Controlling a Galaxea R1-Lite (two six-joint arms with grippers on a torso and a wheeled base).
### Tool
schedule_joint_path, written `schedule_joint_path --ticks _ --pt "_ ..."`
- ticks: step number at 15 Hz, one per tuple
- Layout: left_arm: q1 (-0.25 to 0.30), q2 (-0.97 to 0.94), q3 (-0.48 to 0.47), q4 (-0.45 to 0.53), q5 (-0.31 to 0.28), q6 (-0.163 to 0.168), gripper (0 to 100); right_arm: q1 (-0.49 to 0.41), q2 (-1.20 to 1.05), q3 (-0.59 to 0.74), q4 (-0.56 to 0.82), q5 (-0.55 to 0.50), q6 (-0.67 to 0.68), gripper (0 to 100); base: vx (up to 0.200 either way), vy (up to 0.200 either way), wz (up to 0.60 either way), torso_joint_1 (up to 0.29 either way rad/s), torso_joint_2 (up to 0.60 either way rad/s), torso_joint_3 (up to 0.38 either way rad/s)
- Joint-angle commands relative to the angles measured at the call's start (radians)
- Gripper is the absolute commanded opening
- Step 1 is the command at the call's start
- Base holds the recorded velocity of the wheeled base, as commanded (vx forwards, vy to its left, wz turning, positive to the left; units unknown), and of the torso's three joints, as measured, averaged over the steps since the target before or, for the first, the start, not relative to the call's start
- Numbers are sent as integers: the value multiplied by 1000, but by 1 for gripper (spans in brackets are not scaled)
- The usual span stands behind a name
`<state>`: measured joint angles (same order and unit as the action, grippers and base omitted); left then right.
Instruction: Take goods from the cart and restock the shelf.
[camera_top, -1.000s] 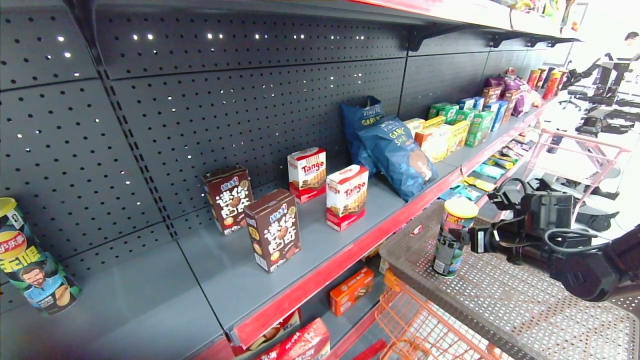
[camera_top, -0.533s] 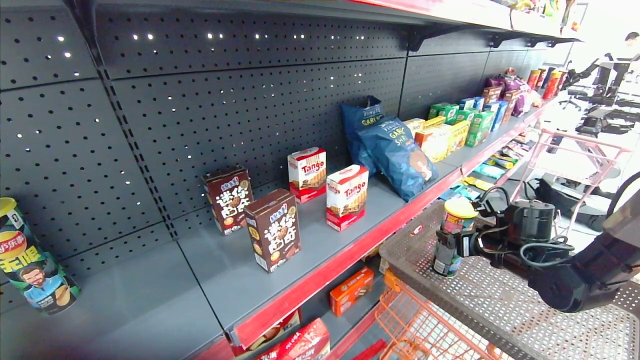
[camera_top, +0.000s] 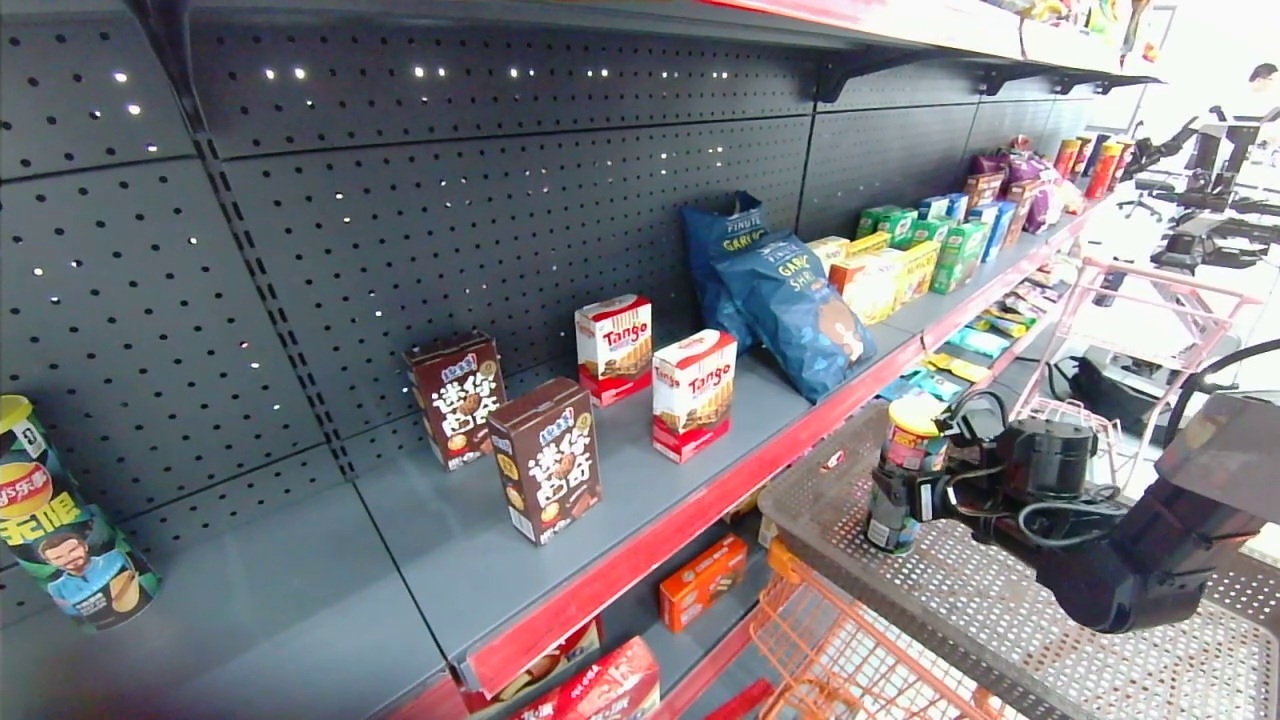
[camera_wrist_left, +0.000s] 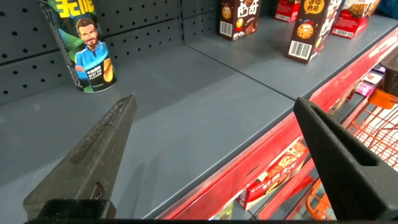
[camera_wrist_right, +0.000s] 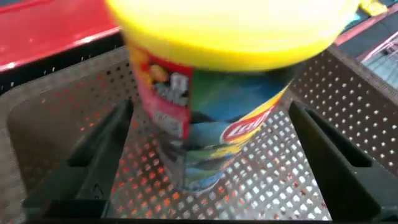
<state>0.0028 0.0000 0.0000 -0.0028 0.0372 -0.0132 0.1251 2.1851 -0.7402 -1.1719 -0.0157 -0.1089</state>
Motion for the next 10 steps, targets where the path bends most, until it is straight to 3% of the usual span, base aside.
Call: schedule_joint_path --ticks 1,10 --pt "0 0 0 0 0 -1 100 -5 53 -2 -48 0 0 100 0 0 0 0 0 0" --pt "0 0 0 0 0 -1 100 -48 159 -84 -109 56 3 100 0 0 0 0 0 0"
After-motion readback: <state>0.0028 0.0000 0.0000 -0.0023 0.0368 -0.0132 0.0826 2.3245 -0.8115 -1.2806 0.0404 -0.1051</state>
